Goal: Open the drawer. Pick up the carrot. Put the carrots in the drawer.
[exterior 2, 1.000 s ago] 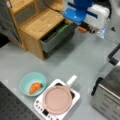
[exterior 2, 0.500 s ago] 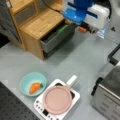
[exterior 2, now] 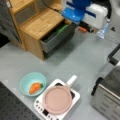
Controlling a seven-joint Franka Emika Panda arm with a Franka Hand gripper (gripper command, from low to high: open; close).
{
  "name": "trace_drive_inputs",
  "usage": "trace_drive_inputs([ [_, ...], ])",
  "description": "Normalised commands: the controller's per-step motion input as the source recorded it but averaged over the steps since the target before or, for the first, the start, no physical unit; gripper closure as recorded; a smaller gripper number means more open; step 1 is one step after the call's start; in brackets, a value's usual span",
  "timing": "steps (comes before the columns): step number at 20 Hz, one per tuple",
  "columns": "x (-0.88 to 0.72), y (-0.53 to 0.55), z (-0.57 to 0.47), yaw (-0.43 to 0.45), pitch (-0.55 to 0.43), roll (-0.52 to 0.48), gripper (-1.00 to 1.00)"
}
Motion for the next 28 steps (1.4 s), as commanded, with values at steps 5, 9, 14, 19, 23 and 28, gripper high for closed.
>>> trace_drive_inputs([
  [5, -0.09, -0.43, -0.15, 0.147, -0.052, -0.018, -1.0],
  [9, -0.06, -0.47, -0.16, 0.143, -0.067, -0.025, -1.0],
  [14, -0.04, -0.37, -0.22, 0.135, -0.065, -0.073, -1.0],
  [19, -0.08, -0.26, -0.39, 0.135, -0.06, -0.14, -1.0],
  [23, -0.16, -0.16, -0.49, 0.159, -0.041, -0.161, -1.0],
  [28, -0.28, -0.05, -0.34, 0.147, -0.08, -0.142, -1.0],
])
